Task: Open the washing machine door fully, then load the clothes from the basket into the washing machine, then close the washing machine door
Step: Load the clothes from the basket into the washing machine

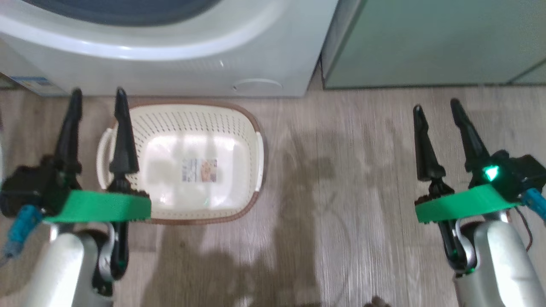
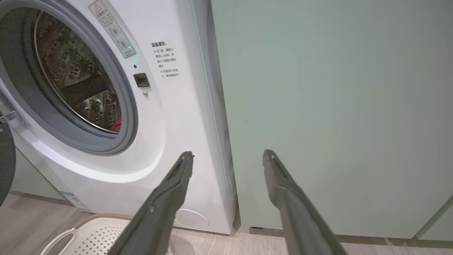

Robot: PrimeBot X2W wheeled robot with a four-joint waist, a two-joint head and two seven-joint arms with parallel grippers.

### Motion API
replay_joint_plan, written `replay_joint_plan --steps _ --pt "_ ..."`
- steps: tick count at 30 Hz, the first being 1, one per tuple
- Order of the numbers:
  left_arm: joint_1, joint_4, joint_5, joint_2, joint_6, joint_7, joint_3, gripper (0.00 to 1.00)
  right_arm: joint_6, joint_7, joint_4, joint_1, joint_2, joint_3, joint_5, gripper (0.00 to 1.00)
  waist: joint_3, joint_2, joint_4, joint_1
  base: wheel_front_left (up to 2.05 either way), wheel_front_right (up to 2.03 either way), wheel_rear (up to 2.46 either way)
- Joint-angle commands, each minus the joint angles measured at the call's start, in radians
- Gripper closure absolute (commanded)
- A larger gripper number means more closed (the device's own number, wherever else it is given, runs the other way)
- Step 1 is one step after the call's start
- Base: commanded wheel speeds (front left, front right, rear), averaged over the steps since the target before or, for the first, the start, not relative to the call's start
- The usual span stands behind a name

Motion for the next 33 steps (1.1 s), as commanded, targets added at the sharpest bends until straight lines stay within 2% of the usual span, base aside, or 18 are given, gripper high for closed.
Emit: replay_joint_plan --steps 1,11,17,33 --pt "0.005 -0.017 0.012 0.006 -0.011 -0.005 0.046 0.00 0.000 0.009 -0.030 0.021 -0.005 0.015 -0.009 0.00 -0.065 -0.0001 0.033 0.0001 0.00 0.00 0.00" --pt "0.125 0.062 0.065 -0.066 -0.084 -0.005 0.048 0.00 0.000 0.071 -0.059 0.128 -0.005 -0.007 -0.030 0.00 -0.219 -0.0001 0.050 0.0001 0.00 0.00 0.00" --pt "0.183 0.092 0.085 -0.071 -0.121 -0.005 0.031 0.00 0.000 0.100 -0.089 0.187 -0.005 -0.019 -0.038 0.00 -0.284 -0.0001 0.052 0.0001 0.00 0.00 0.00" --pt "0.244 0.134 0.117 -0.048 -0.109 0.002 0.015 0.00 0.000 0.150 -0.170 0.295 -0.005 -0.038 -0.041 0.00 -0.373 -0.0001 0.040 0.0001 0.00 0.00 0.00"
